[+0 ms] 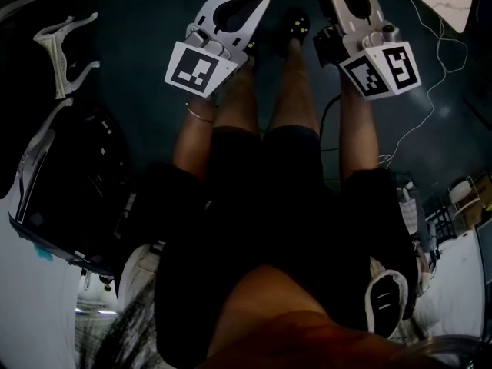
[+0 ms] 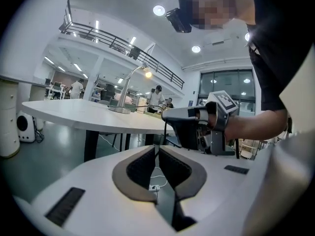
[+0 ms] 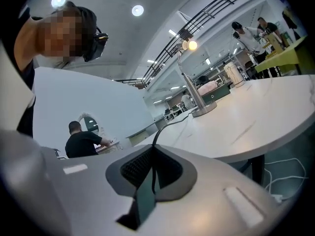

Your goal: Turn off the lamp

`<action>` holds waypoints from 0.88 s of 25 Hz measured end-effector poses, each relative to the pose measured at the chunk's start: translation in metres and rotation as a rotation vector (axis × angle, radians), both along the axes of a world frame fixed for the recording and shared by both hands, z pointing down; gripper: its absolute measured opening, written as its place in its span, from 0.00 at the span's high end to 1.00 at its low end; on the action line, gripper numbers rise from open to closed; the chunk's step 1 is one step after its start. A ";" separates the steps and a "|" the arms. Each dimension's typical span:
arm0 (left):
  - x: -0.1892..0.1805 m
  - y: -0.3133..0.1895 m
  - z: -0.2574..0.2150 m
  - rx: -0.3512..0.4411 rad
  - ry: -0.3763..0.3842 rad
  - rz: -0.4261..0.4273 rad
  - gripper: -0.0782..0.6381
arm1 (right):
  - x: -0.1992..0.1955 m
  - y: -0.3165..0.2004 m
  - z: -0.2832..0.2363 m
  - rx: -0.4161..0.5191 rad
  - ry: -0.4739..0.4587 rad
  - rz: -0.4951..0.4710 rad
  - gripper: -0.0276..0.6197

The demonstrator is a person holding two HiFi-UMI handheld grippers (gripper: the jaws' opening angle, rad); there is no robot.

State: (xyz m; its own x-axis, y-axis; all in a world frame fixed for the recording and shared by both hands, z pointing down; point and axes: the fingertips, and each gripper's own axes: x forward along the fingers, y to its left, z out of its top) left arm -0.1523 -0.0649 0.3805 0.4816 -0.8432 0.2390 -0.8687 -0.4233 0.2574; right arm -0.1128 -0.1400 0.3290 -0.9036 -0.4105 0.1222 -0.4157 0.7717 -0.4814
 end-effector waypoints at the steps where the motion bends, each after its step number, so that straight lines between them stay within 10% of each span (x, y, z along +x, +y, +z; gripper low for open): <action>1: 0.001 -0.001 0.000 0.000 0.001 0.003 0.88 | 0.000 0.000 -0.002 -0.005 -0.010 0.001 0.94; 22: 0.035 -0.034 -0.009 0.063 -0.040 0.099 0.80 | -0.003 -0.002 -0.036 -0.122 -0.241 -0.012 0.94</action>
